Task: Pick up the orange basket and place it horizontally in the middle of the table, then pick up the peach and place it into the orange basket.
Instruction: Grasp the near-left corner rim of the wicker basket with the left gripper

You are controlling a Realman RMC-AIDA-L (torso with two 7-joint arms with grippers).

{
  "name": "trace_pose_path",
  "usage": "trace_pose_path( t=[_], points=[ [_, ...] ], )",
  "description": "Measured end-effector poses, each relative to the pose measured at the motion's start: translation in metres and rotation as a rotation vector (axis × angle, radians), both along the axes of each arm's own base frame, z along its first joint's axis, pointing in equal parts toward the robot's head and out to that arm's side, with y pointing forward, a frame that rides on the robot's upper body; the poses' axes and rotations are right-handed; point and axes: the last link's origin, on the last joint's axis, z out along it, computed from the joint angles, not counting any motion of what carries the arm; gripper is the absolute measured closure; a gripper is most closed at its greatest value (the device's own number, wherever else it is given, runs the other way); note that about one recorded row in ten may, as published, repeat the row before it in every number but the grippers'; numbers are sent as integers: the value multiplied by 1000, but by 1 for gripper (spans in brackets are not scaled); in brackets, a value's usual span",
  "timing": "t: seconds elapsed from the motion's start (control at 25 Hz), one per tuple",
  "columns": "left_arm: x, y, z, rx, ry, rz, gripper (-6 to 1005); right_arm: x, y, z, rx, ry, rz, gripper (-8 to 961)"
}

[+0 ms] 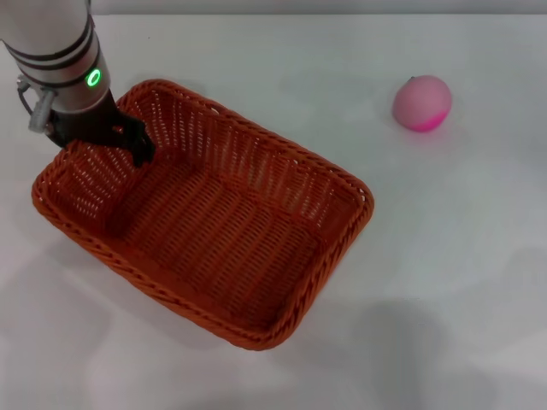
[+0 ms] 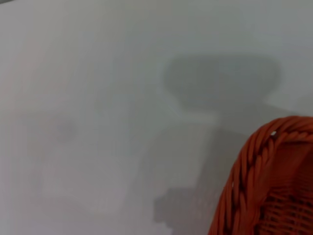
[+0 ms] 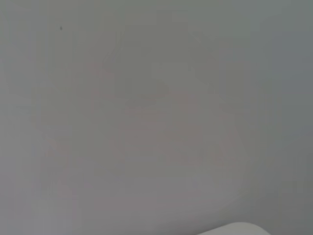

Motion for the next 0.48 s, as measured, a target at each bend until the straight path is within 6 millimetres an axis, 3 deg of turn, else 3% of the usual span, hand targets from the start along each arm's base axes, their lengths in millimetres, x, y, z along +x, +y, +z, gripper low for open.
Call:
trace_pose_path(
  t=[0.4,0.48],
  points=[
    [-6,-6,0,-8,0,29,183,-2,1,-3,-2,4,3,88],
    [-8,-8,1,-6,-9,32,274,-2,1,-3,-3,5,4,88]
  ],
)
